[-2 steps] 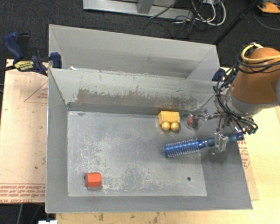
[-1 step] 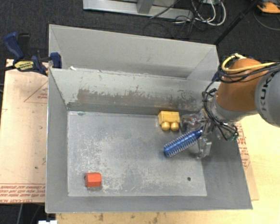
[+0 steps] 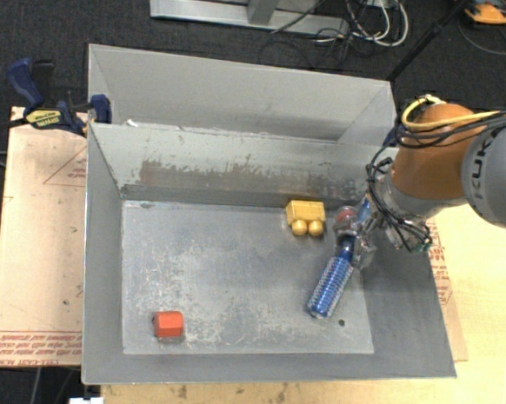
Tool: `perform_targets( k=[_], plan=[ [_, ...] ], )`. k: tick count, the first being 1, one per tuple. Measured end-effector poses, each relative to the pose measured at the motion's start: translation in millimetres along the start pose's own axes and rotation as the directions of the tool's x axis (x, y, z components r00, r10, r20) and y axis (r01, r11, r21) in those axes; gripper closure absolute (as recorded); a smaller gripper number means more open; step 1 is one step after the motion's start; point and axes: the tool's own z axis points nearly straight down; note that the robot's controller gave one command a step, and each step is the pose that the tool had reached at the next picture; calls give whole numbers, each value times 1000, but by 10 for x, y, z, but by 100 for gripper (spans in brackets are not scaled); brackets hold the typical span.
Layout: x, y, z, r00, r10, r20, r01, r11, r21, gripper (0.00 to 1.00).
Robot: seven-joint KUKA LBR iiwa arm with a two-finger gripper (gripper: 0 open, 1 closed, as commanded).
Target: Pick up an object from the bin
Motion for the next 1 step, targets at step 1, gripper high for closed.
perform_targets(
  k=[1],
  plan=[
    [114, 58, -1518, 1000, 4, 6, -4, 1000, 7, 100]
  ],
)
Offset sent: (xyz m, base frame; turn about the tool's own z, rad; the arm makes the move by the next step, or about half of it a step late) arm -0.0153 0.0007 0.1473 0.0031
